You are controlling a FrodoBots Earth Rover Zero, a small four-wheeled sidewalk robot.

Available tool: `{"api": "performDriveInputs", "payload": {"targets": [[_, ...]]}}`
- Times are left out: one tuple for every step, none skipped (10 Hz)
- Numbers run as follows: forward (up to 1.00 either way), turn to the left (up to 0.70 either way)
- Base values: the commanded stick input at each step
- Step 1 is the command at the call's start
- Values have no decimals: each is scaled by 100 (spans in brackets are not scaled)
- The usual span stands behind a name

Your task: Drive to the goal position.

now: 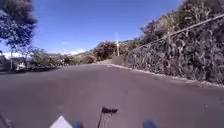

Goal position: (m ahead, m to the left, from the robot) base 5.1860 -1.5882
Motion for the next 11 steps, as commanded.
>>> {"api": "performDriveInputs", "payload": {"targets": [[70, 0], [70, 0], [70, 0], [70, 0], [70, 0], [70, 0], [70, 0], [70, 0], [70, 0], [70, 0], [70, 0]]}}
